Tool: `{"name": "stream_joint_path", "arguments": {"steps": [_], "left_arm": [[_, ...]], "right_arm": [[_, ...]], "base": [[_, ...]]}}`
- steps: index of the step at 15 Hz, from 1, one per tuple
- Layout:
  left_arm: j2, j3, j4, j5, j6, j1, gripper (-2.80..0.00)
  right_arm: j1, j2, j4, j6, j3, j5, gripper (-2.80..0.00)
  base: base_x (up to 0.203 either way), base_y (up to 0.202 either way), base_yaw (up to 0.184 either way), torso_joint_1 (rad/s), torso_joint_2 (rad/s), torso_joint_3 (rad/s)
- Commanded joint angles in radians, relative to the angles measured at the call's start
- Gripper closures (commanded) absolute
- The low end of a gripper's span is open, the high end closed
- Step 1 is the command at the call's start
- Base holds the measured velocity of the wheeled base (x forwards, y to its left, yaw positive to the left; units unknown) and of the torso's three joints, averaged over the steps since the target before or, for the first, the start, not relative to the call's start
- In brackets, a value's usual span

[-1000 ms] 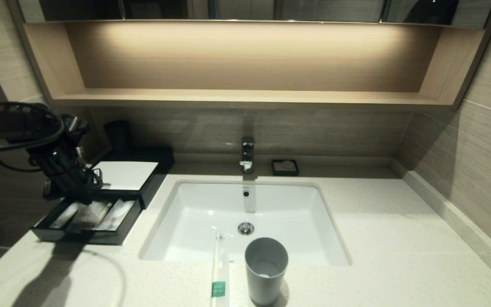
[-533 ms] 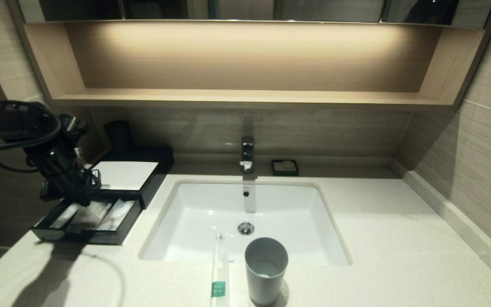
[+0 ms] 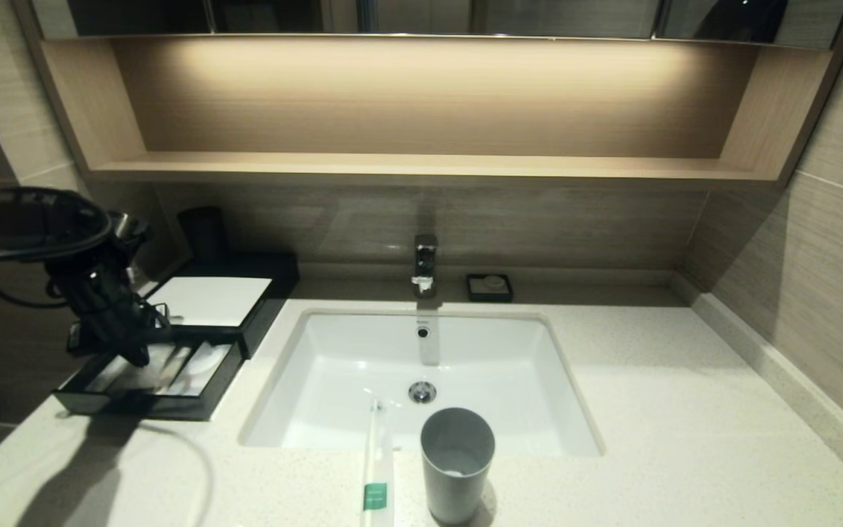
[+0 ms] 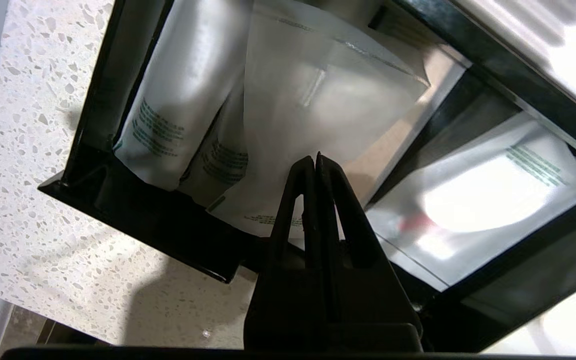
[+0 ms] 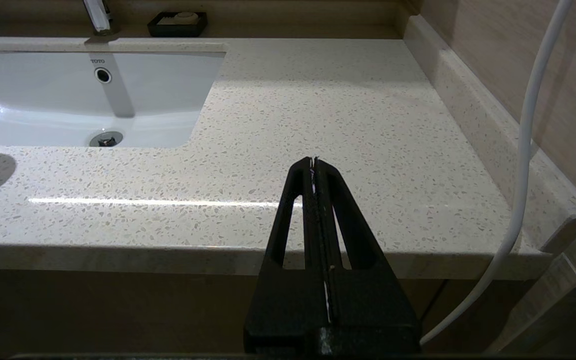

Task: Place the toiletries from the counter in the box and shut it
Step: Place the bathroom toiletry into the drawer

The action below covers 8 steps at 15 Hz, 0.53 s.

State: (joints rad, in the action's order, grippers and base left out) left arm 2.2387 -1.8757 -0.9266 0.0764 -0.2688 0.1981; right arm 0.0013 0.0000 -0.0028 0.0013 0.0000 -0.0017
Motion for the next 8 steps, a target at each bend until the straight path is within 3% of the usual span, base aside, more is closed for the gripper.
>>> {"name": "stream_joint_path", "arguments": {"steps": [1,8], "left_arm": [[0.018,0.0,-0.005,0.002,-0.003,0.009,0.0],[0.006,-0.002,-0.005,-0.001,-0.006,0.007,0.0]], "right_arm": [[0.0,-0.002,0.0,0.0,0.002,0.0,0.0],[0.0,-0.002,0.0,0.0,0.002,0.0,0.0]], "base": [[0.0,0.0,0.0,0.0,0.0,0.0],[0.0,0.0,0.0,0.0,0.0,0.0]]}}
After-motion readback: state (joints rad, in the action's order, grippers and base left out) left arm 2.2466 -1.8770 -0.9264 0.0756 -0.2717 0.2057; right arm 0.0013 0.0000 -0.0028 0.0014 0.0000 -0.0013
